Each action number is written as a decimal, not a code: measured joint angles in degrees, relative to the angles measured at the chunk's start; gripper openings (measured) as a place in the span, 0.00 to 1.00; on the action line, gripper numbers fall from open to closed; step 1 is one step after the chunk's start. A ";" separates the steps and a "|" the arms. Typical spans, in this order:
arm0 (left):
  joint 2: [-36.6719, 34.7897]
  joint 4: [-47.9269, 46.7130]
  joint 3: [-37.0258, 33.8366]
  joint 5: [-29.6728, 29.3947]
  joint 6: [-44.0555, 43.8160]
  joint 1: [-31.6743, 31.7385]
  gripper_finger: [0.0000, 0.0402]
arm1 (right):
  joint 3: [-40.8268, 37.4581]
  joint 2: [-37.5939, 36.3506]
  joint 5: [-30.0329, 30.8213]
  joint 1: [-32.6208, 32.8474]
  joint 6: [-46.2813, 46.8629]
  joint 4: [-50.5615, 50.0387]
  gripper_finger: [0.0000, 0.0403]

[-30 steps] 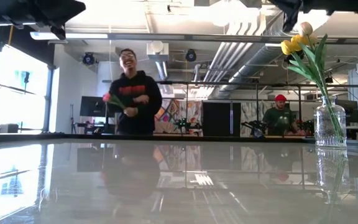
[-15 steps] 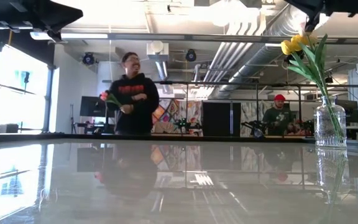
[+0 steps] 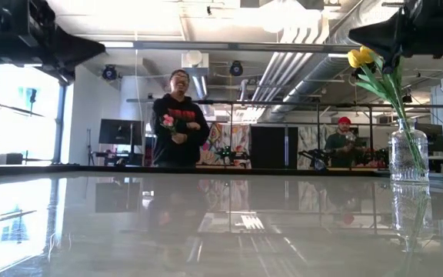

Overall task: Sort flowers into vase by color
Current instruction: Return to Home Position

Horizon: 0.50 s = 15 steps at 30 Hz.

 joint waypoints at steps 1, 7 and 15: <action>-0.02 0.08 -0.54 0.09 -0.80 0.00 0.00 | -0.94 -1.08 -0.21 -0.55 0.65 0.41 0.00; -0.04 -0.45 -1.03 2.90 -2.99 0.00 0.00 | -5.45 -6.80 -5.06 -2.37 2.06 1.29 0.00; -0.04 -5.77 -1.03 4.72 -3.55 0.00 0.00 | -9.25 -10.72 -7.47 -2.24 5.00 -1.18 0.00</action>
